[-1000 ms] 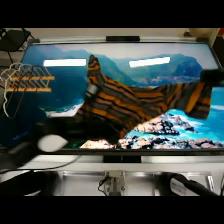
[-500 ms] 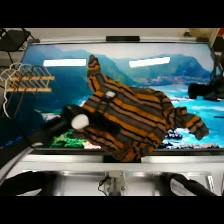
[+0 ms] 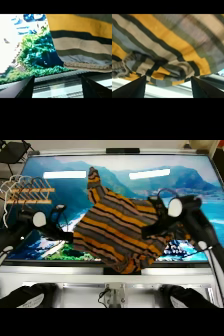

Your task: Fold the shirts.

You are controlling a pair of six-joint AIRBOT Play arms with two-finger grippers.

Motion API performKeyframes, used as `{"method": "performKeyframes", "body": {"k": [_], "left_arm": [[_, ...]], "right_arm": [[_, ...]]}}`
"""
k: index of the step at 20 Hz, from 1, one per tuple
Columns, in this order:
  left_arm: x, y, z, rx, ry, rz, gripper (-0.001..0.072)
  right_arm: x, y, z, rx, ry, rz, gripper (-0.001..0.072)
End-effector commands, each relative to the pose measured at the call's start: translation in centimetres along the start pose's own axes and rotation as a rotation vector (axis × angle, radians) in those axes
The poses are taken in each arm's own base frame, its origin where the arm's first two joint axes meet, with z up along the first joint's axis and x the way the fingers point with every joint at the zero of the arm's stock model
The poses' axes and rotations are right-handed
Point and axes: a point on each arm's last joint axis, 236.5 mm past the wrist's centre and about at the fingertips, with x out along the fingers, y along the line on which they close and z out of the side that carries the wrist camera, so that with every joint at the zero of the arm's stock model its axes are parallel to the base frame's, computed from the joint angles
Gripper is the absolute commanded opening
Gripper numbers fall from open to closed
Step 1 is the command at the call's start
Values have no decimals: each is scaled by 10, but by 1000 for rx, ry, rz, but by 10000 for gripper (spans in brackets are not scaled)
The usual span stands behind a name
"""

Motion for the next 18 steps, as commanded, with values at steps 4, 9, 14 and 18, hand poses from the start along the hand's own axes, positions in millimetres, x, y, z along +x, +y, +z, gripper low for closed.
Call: {"method": "performKeyframes", "body": {"k": [4,9,14,18], "left_arm": [[43,-14,22,-137,-104,-138,675],[19,-10,64,-117,-202,-141,672],[-50,-19,169,-22,-420,-146,572],[-27,-17,235,-13,-363,-153,647]], "right_arm": [[57,-27,-68,178,236,21,667],[52,-68,-58,371,167,109,668],[21,-121,13,514,-159,71,666],[13,-161,25,628,-246,-5,667]]}}
